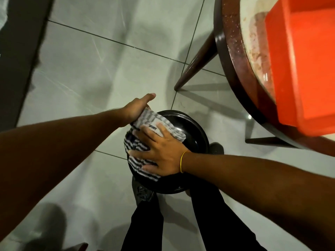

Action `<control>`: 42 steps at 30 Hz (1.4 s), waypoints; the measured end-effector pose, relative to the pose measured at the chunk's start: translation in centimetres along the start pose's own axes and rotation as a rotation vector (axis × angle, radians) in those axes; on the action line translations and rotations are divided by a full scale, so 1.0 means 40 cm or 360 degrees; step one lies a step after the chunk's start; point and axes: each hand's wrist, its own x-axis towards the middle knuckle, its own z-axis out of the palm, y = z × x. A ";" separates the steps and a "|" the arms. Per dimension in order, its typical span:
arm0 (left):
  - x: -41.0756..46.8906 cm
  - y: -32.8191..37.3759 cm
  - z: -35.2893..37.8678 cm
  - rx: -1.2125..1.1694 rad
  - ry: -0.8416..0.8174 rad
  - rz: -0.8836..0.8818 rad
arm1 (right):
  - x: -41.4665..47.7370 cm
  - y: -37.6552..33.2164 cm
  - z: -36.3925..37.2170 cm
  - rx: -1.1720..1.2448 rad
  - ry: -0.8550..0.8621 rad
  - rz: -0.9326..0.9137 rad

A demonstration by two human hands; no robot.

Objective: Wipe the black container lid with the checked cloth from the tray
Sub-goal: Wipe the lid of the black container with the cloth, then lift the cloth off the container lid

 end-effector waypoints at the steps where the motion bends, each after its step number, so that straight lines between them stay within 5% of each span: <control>1: -0.004 -0.003 -0.003 0.0019 0.0031 0.0009 | 0.004 0.005 -0.003 0.0000 -0.0029 -0.0137; 6: -0.024 -0.038 0.001 0.0128 0.0219 0.0082 | 0.010 0.030 -0.012 -0.0106 -0.0169 -0.0786; 10: -0.041 -0.071 0.007 0.0103 0.0362 0.0128 | 0.026 0.028 -0.026 -0.0245 -0.0295 -0.0922; 14: -0.067 -0.065 0.018 0.0199 0.0504 0.0186 | -0.014 0.004 -0.058 -0.0116 -0.0237 -0.0477; 18: -0.142 -0.067 0.031 0.0554 0.0844 0.0640 | -0.070 -0.072 -0.081 0.0201 0.0158 0.0718; 21: -0.235 -0.091 0.050 0.0957 0.0598 0.1039 | -0.078 -0.101 -0.107 0.0302 0.0242 0.1348; 23: -0.284 -0.122 0.080 0.1167 0.0399 0.1064 | -0.063 -0.101 -0.121 0.0314 0.0142 0.1416; 27: -0.315 -0.163 0.141 0.1360 0.0471 0.0914 | -0.014 -0.082 -0.141 0.0410 0.0015 0.1457; 33: -0.331 -0.125 0.153 0.1520 0.0516 0.0885 | -0.021 -0.051 -0.211 0.0546 -0.0131 0.1099; 37: -0.412 0.033 0.127 0.1455 0.0328 0.1180 | -0.074 -0.056 -0.338 0.0853 -0.0025 0.1078; 42: -0.575 0.360 0.068 0.1607 0.0434 0.1445 | -0.176 -0.018 -0.686 0.0673 0.0414 0.1090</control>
